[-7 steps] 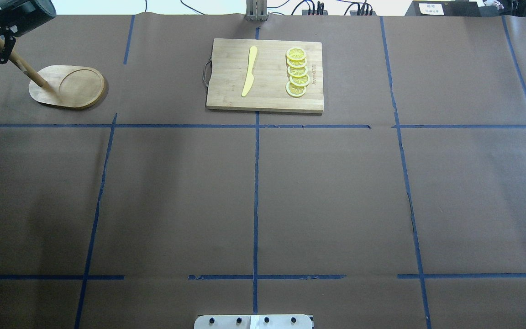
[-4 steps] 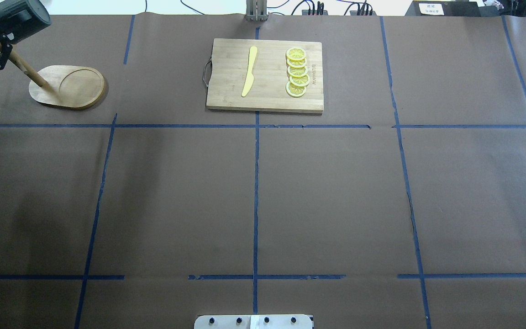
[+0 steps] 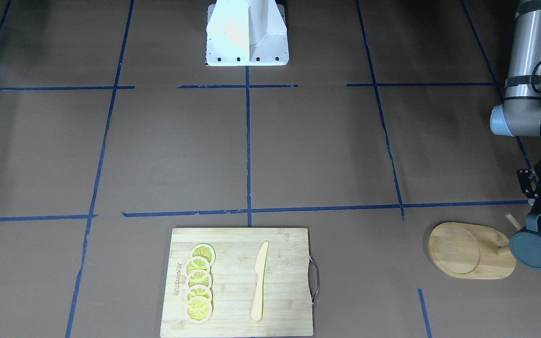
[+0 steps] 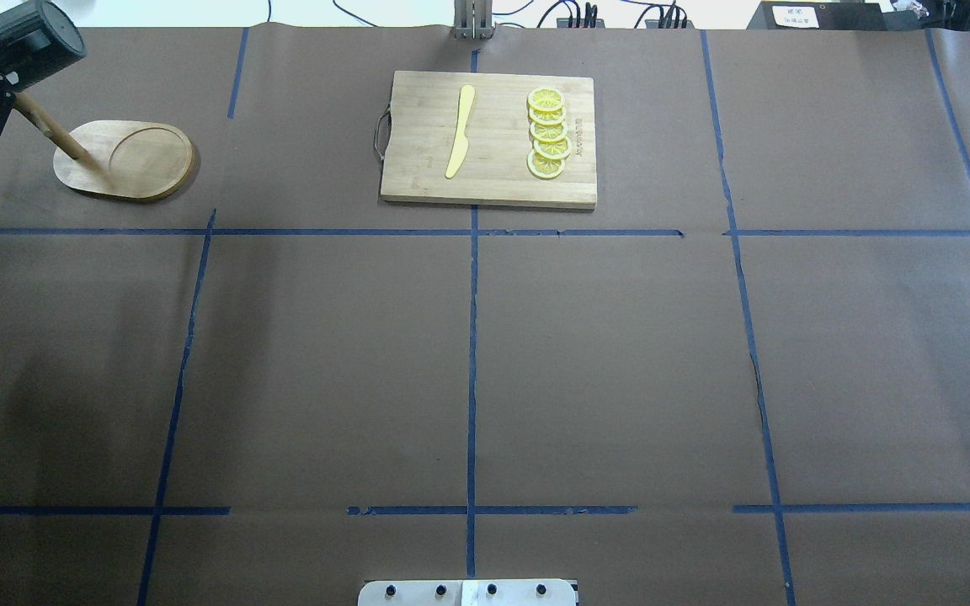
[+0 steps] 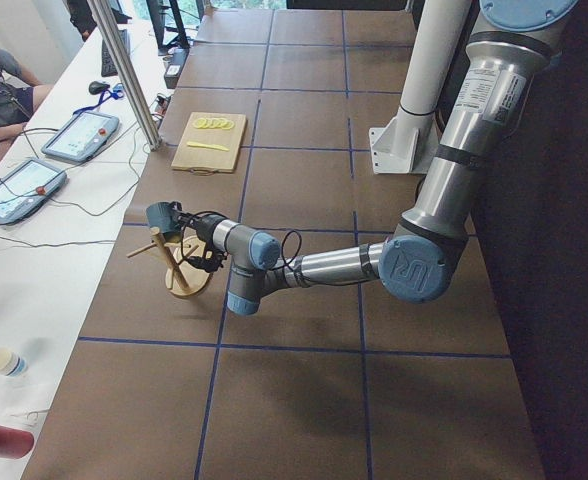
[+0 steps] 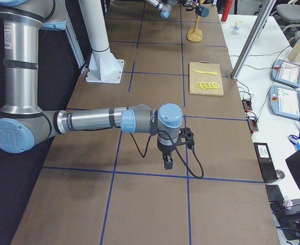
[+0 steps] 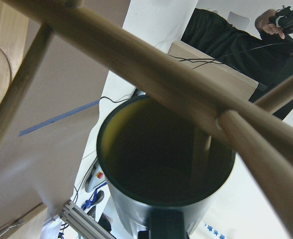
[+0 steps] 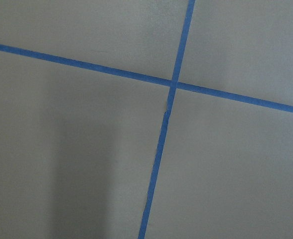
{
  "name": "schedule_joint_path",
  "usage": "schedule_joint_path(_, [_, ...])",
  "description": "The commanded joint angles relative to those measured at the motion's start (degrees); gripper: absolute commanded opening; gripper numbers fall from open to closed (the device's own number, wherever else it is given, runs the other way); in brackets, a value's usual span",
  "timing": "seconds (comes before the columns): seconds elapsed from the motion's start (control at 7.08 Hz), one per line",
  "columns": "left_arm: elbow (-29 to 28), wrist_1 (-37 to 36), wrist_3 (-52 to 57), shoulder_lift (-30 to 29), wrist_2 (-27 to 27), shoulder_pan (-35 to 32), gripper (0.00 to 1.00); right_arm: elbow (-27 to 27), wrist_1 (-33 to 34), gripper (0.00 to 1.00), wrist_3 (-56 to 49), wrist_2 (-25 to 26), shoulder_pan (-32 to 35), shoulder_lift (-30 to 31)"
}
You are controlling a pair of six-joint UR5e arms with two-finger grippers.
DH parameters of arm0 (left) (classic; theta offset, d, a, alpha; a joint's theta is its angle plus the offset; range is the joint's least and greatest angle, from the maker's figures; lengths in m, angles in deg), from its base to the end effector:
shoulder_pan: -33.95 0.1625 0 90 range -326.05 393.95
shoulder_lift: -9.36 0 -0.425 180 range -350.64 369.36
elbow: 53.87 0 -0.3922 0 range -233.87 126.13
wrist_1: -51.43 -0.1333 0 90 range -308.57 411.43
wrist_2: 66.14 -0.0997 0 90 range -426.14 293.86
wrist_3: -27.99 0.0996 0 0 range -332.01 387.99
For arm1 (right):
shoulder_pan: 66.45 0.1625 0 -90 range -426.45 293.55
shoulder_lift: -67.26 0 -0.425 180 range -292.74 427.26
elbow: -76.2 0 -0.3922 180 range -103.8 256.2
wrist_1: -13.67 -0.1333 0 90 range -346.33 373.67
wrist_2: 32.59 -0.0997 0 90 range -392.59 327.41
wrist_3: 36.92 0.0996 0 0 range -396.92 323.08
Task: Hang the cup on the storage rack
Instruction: 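Hook the mug handle onto a rack peg with the left gripper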
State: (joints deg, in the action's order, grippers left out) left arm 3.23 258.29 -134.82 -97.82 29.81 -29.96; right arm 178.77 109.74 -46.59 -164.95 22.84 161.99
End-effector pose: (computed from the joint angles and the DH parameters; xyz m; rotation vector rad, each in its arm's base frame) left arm 0.1451 -0.5759 0.5578 -0.2497 2.0643 -1.5481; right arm 0.0605 -0.4562 0.6030 0.0873 -0.7358 -0.1842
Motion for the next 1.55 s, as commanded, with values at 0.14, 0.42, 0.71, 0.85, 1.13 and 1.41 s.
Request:
schedule_joint_path(0.14, [-0.07, 0.12, 0.12, 0.04, 0.02, -0.08, 1.00, 0.00, 0.00, 1.00, 0.00, 0.00, 0.00, 0.01])
schedule_joint_path(0.42, [0.46, 4.13, 0.12, 1.69, 0.02, -0.25, 1.00, -0.08, 0.00, 1.00, 0.00, 0.00, 0.00, 0.01])
schedule_joint_path(0.71, [4.30, 8.28, 0.12, 6.34, 0.02, -0.43, 1.00, 0.00, 0.00, 1.00, 0.00, 0.00, 0.00, 0.01])
schedule_joint_path(0.85, [8.94, 8.38, 0.21, 10.28, 0.11, -0.43, 1.00, 0.00, 0.00, 1.00, 0.00, 0.00, 0.00, 0.01])
schedule_joint_path(1.13, [17.91, 10.91, 5.52, 19.24, 0.37, -0.52, 1.00, 0.00, 0.00, 1.00, 0.00, -0.09, 0.00, 0.19])
schedule_joint_path(1.41, [19.71, 12.16, 25.41, 20.70, 5.77, -0.52, 1.00, -0.09, 0.00, 1.00, 0.09, -0.09, 0.00, 0.10])
